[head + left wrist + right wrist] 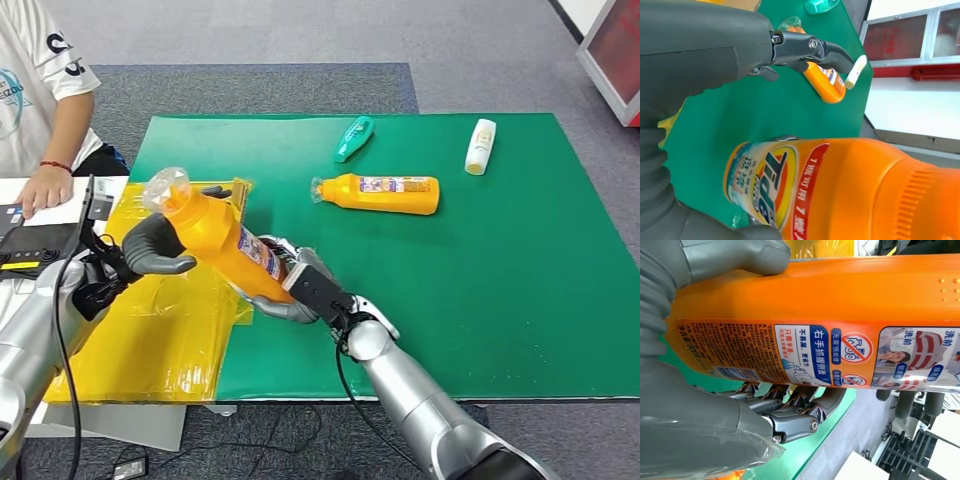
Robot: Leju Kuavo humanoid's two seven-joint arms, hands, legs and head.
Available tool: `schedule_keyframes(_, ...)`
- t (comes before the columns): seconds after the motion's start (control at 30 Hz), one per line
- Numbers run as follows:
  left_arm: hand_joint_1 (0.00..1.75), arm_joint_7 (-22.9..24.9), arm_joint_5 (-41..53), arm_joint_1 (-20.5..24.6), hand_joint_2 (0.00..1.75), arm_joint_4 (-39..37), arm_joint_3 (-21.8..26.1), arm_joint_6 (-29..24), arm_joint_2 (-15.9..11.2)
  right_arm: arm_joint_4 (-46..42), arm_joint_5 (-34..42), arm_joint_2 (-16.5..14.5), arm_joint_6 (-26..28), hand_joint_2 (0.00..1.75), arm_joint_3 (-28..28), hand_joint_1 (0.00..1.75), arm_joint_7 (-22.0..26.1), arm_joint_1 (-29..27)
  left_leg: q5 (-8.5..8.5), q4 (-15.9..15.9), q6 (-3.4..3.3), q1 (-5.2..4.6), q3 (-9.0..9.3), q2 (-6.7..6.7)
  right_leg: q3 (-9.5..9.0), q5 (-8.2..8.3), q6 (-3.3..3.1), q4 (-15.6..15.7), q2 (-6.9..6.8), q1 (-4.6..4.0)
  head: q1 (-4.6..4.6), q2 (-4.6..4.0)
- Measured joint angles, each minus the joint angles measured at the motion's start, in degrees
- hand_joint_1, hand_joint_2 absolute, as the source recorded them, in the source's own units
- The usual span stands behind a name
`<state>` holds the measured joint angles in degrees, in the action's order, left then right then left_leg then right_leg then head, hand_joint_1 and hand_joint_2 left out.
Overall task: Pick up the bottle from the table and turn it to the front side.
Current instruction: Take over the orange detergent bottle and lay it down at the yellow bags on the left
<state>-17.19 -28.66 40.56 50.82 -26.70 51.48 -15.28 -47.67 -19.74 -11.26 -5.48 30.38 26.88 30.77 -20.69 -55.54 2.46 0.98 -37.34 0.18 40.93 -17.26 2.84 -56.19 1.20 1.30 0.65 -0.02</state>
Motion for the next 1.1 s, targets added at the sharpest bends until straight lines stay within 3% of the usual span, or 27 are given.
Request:
schedule_keyframes(0.67,0.00,0.5,-5.7,-0.2,1.75,-0.1,-2.0,3.4,4.1,0.0,-1.3,-0.3,0.2,1.75,0.2,1.75,-0.1,0.0,-0.03,0.0,-0.02,0.00,-0.01,0.00,-0.01,0.00,0.00,0.0,0.00,0.00,0.00,0.01)
schedule_keyframes(1.1,0.00,2.1,-7.3,-0.4,1.75,-0.1,-3.4,4.2,4.5,0.3,-2.2,-0.7,-0.1,1.75,1.2,1.75,-0.8,0.1,-0.01,0.0,-0.01,0.00,-0.02,0.00,-0.01,0.00,0.00,0.0,-0.01,0.00,-0.01,0.00)
